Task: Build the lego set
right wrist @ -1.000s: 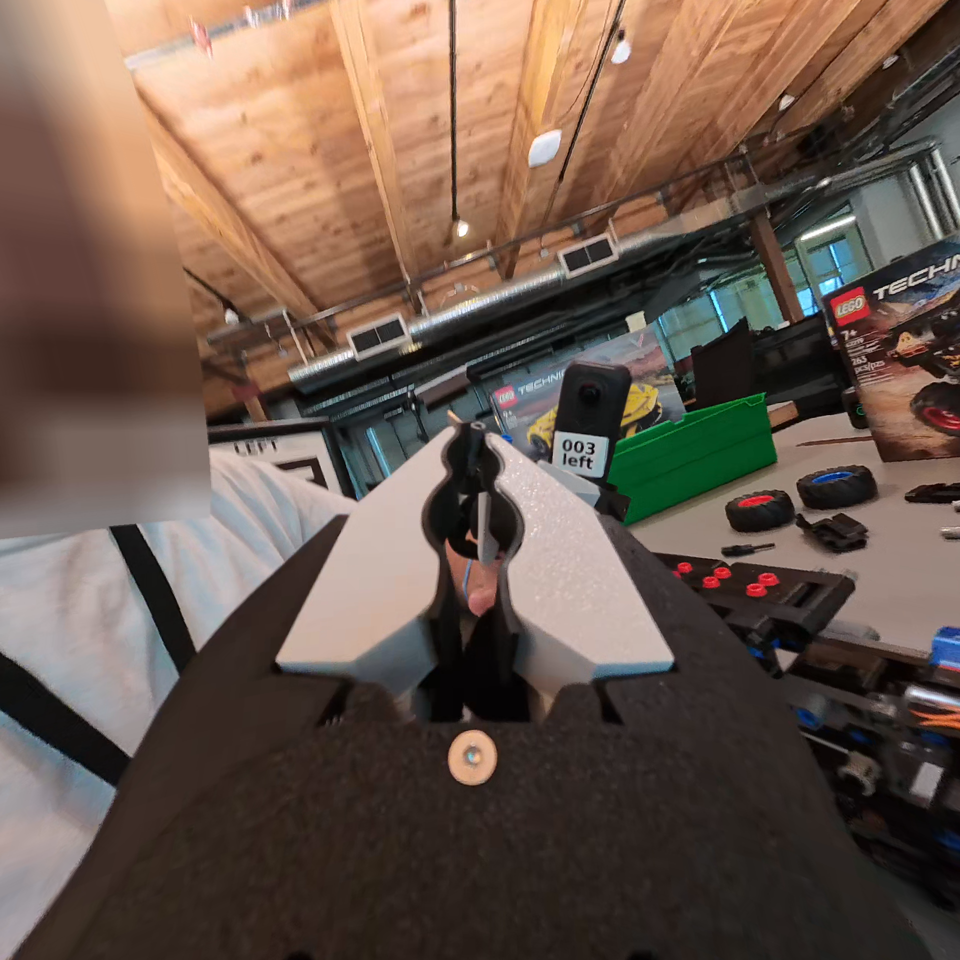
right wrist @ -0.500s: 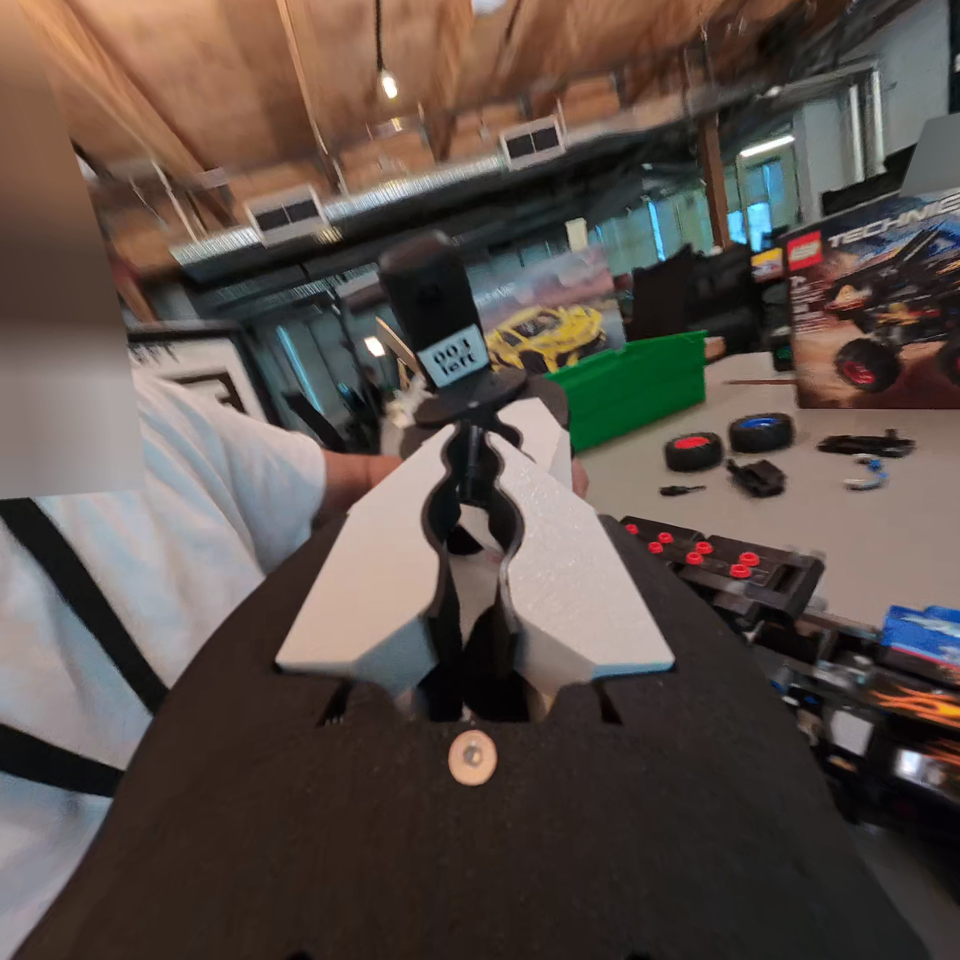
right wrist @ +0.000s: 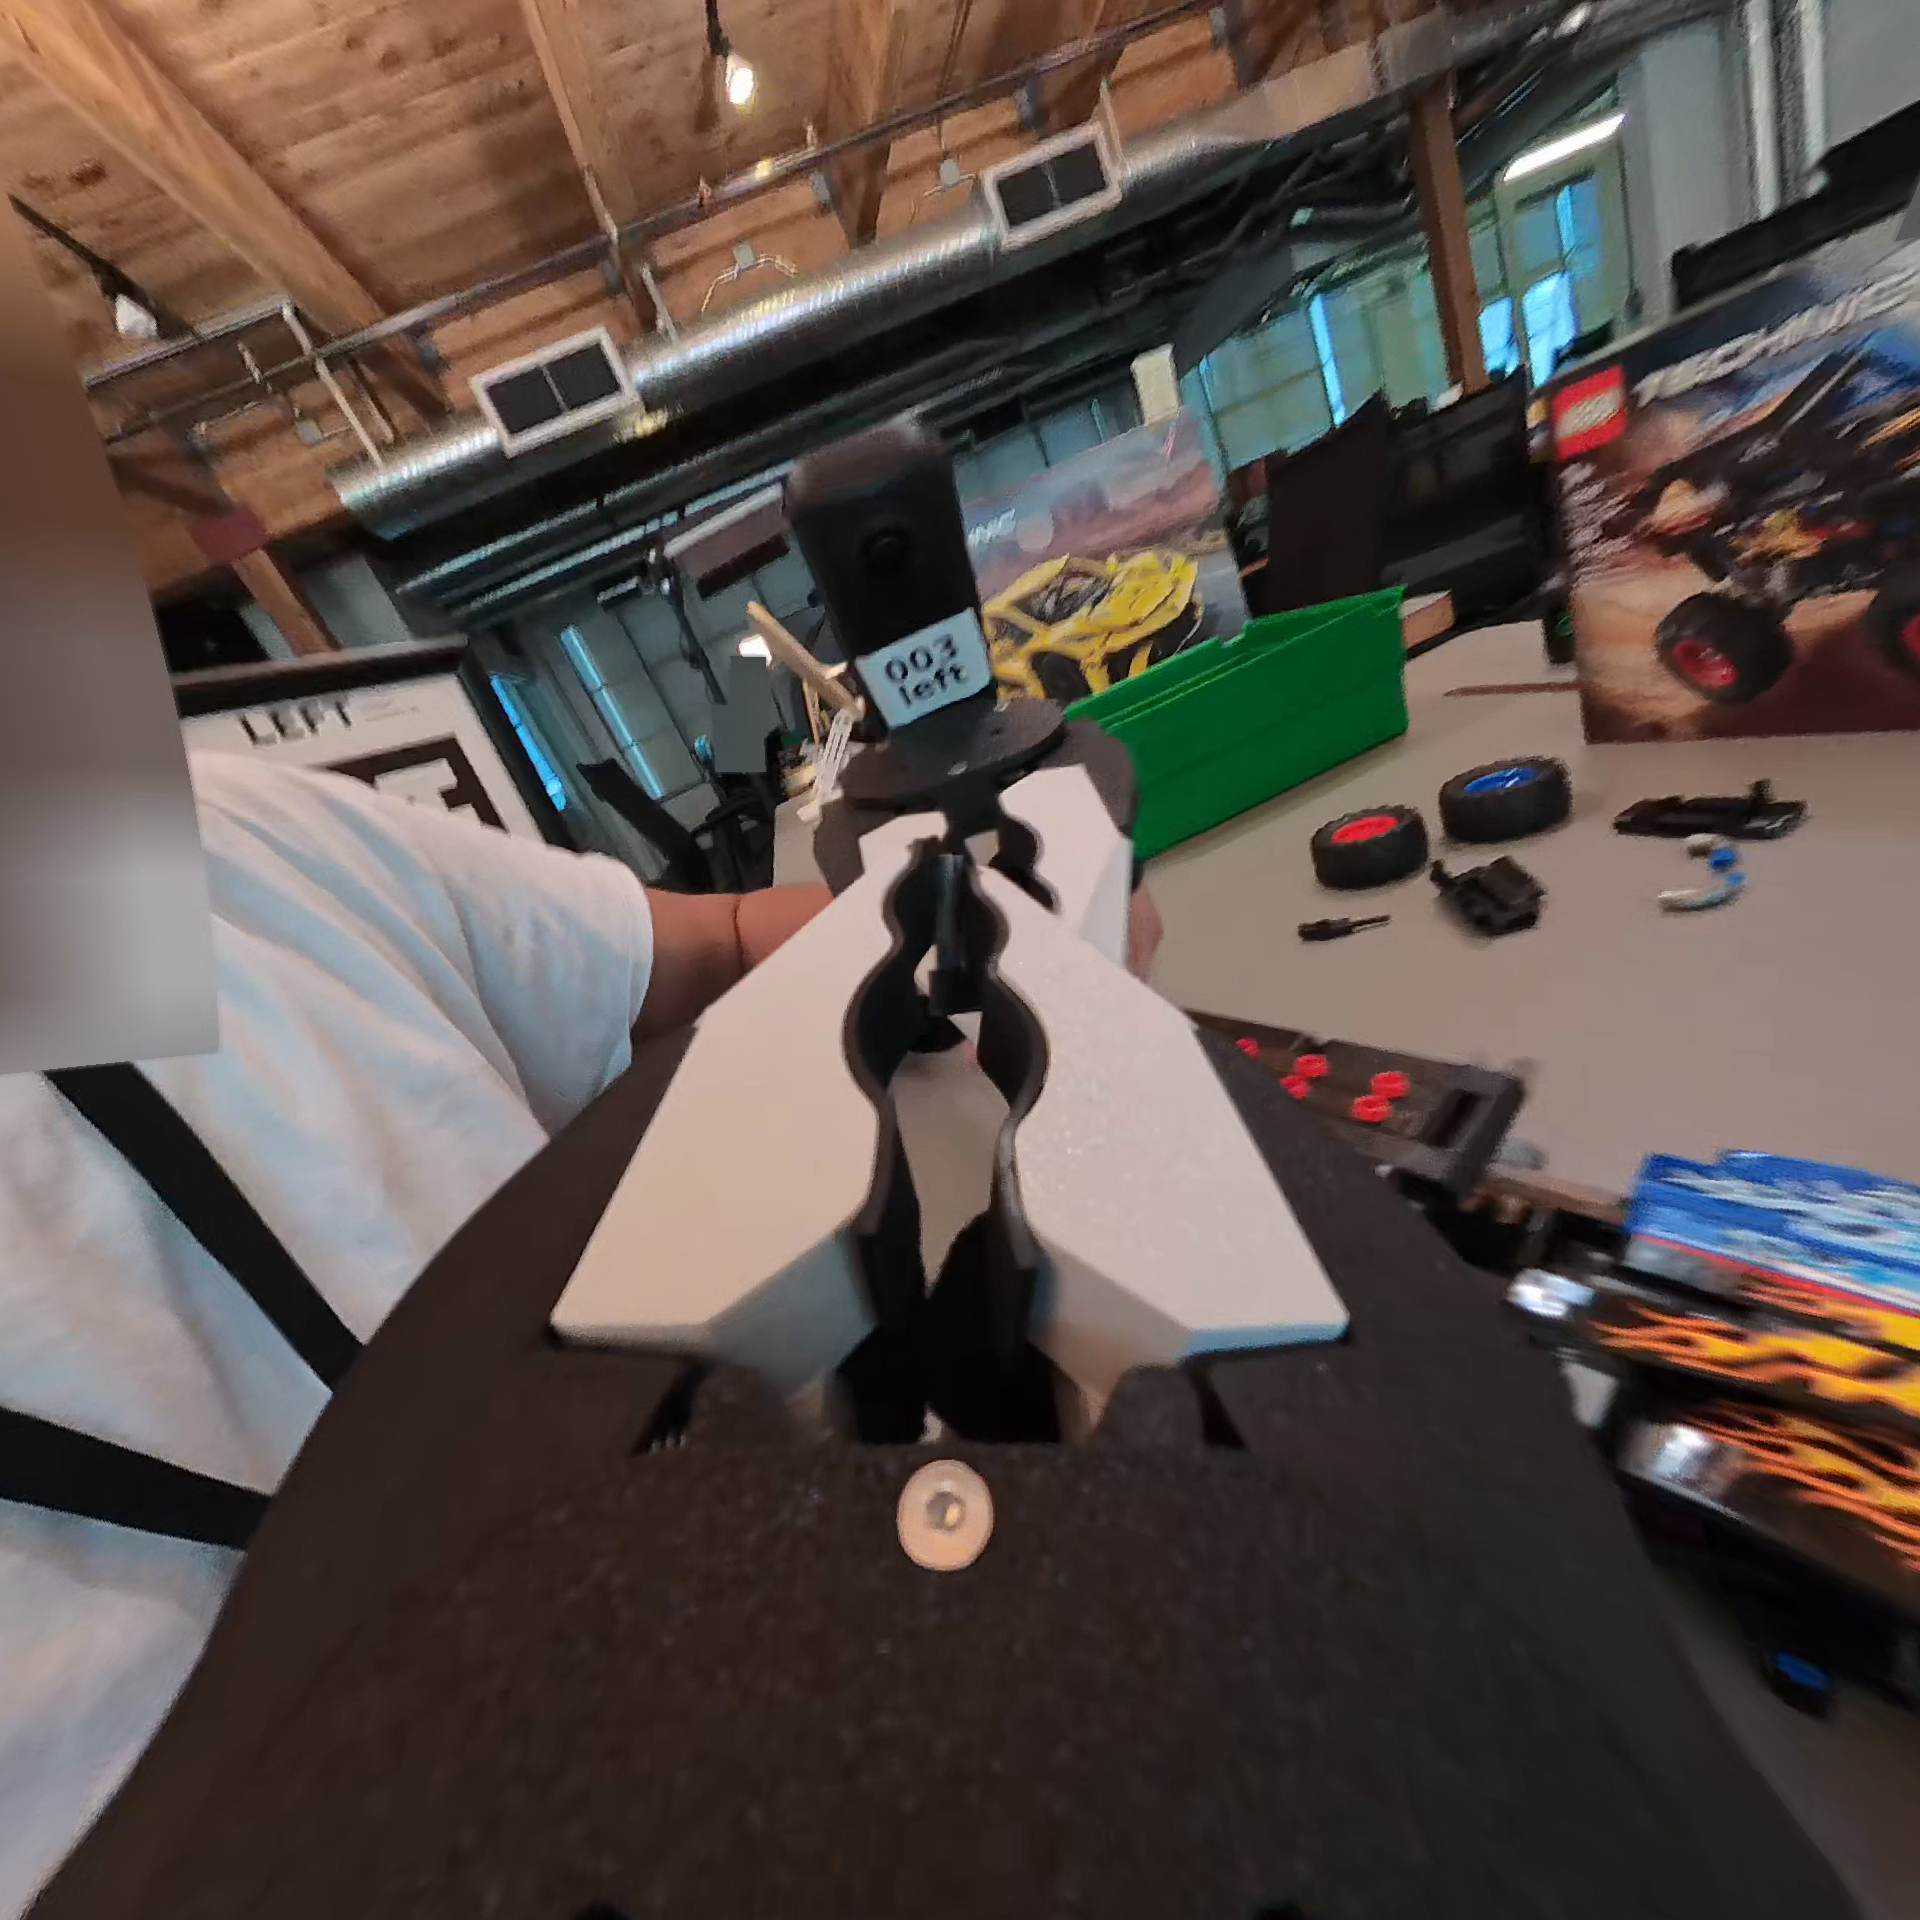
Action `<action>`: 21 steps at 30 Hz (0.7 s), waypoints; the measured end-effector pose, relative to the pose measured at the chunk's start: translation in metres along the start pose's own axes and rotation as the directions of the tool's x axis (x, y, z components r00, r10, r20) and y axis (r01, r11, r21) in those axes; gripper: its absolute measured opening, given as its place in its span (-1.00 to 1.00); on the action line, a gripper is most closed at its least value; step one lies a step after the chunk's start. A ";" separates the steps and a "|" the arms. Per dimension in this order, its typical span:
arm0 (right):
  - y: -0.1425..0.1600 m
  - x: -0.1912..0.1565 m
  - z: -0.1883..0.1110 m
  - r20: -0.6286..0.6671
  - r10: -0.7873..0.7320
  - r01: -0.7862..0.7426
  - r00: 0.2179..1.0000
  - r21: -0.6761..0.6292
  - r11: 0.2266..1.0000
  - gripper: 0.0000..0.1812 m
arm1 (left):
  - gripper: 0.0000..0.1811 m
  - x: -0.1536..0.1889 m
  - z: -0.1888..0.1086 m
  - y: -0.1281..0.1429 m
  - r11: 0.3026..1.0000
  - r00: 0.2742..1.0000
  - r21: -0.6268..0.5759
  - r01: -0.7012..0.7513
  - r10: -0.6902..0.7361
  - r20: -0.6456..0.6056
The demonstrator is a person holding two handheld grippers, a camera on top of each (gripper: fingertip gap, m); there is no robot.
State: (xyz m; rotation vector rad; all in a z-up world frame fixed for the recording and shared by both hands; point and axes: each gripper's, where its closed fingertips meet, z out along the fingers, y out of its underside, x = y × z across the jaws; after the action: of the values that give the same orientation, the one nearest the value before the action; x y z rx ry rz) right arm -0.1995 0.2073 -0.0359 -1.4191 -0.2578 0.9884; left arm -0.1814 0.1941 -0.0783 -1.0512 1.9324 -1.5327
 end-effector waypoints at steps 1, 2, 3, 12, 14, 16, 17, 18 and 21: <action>-0.009 0.005 -0.007 -0.017 0.004 -0.004 1.000 0.027 1.000 -0.95 | -0.91 -0.002 -0.005 -0.008 0.999 0.999 0.043 0.032 -0.032 -0.008; -0.012 0.010 -0.012 -0.039 0.010 -0.009 0.999 0.041 0.999 -0.95 | -0.92 -0.004 -0.009 -0.016 0.993 0.996 0.087 0.083 -0.081 -0.023; -0.014 0.014 -0.014 -0.050 0.026 -0.022 0.998 0.065 0.998 -0.96 | -0.94 -0.006 -0.012 -0.021 0.984 0.991 0.121 0.130 -0.125 -0.044; 0.000 0.024 -0.008 -0.211 -0.068 0.086 0.975 0.076 0.993 -0.95 | -0.33 -0.011 0.002 -0.010 0.998 0.977 0.060 -0.032 0.019 0.212; -0.002 0.022 -0.006 -0.254 -0.125 0.146 0.959 0.064 0.987 -0.95 | -0.40 -0.017 0.002 -0.007 0.998 0.953 0.009 -0.064 0.059 0.297; -0.006 0.014 -0.005 -0.258 -0.159 0.184 0.953 0.077 0.980 -0.95 | -0.56 -0.022 0.000 -0.006 0.996 0.928 -0.011 -0.087 0.085 0.364; -0.005 0.013 -0.003 -0.257 -0.163 0.186 0.953 0.067 0.980 -0.95 | -0.60 -0.020 -0.001 -0.008 0.994 0.926 -0.003 -0.108 0.101 0.363; -0.005 0.012 -0.002 -0.256 -0.164 0.186 0.953 0.067 0.980 -0.95 | -0.66 -0.018 -0.002 -0.010 0.992 0.923 0.005 -0.127 0.116 0.367; -0.002 0.018 -0.003 -0.304 -0.198 0.214 0.932 0.020 0.977 -0.95 | -0.63 -0.021 -0.004 -0.011 0.984 0.893 -0.006 -0.181 0.166 0.418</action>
State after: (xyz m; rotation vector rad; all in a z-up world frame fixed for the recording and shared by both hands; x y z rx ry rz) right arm -0.1862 0.2177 -0.0420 -1.4401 -0.1502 0.5931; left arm -0.1685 0.2119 -0.0689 -1.0582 1.6455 -1.1273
